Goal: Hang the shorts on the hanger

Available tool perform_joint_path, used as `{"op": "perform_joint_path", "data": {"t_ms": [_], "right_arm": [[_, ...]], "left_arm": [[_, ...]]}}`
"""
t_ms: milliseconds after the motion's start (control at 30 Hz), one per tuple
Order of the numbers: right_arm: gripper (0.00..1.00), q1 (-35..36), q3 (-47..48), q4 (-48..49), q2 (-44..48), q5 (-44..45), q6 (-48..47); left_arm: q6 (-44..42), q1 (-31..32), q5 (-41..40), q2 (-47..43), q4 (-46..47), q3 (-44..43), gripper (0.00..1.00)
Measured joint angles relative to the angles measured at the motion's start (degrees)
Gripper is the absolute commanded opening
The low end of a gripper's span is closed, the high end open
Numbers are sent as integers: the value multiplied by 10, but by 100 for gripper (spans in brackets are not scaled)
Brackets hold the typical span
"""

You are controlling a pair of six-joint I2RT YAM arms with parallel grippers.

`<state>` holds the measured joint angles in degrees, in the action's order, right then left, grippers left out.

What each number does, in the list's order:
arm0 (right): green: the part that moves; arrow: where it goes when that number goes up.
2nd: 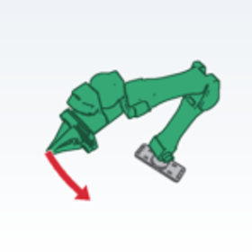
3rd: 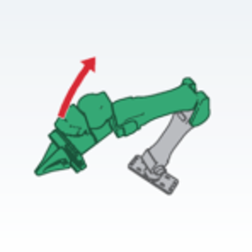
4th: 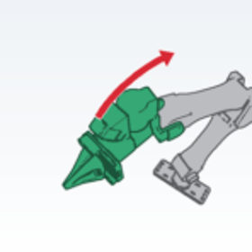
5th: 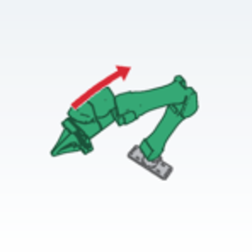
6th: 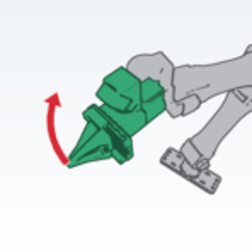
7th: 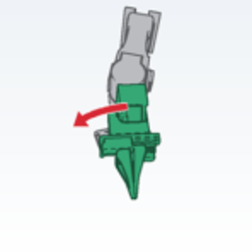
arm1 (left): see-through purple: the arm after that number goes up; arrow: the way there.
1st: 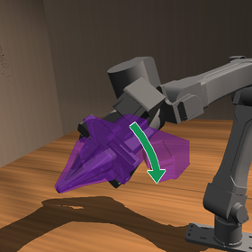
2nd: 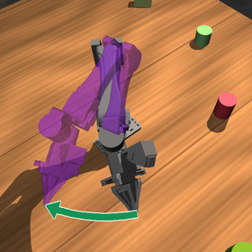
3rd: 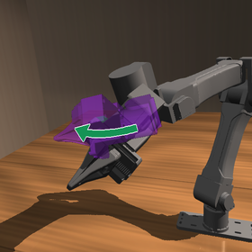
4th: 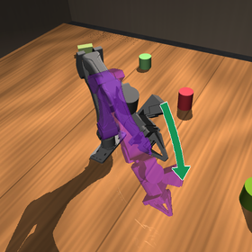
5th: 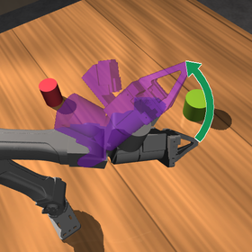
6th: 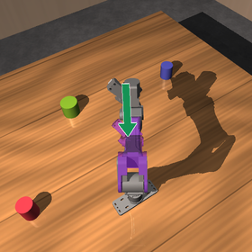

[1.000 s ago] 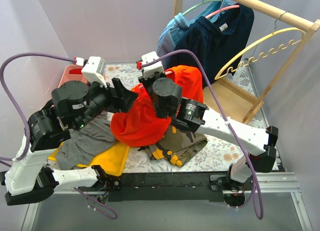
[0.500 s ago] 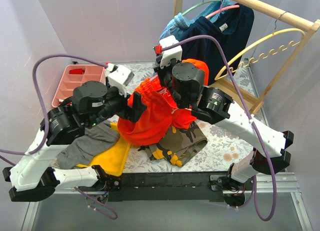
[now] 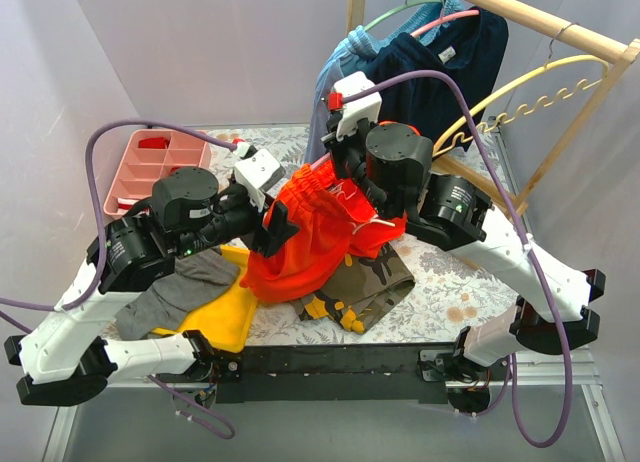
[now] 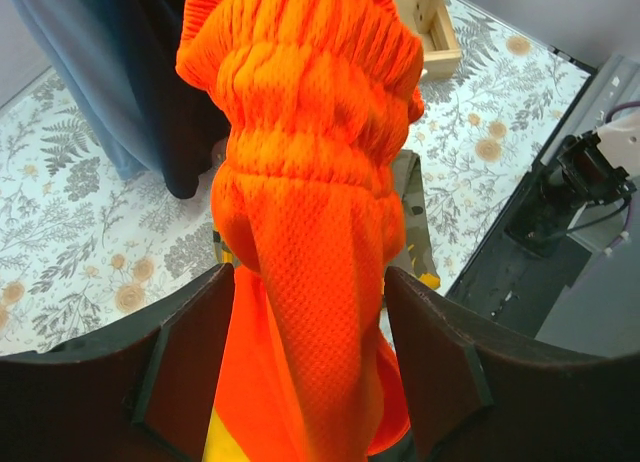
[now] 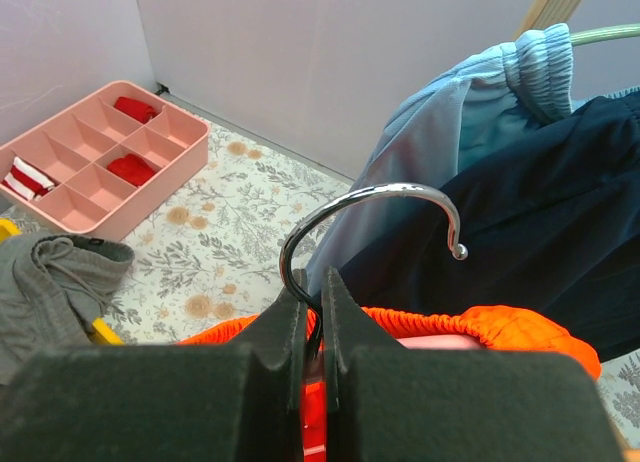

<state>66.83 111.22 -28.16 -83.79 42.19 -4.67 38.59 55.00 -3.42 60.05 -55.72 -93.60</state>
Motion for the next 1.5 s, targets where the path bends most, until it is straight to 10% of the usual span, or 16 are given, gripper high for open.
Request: {"op": "perform_joint_path", "data": {"t_ms": [300, 400, 633, 967, 1500], "right_arm": [[1, 0, -1, -9, 10, -6, 3], [1, 0, -5, -20, 11, -6, 3], [3, -1, -19, -26, 25, -6, 3], [70, -1, -71, -4, 81, -15, 31], [85, -1, -314, 27, 313, -71, 102]], "left_arm": [[2, 0, 24, -3, -2, 34, 30], [4, 0, 26, -9, 10, 61, 0], [23, 0, 15, -26, 58, 105, 0], [47, 2, 24, -38, 106, 171, 0], [41, 2, -2, -37, 153, 194, 0]]}}
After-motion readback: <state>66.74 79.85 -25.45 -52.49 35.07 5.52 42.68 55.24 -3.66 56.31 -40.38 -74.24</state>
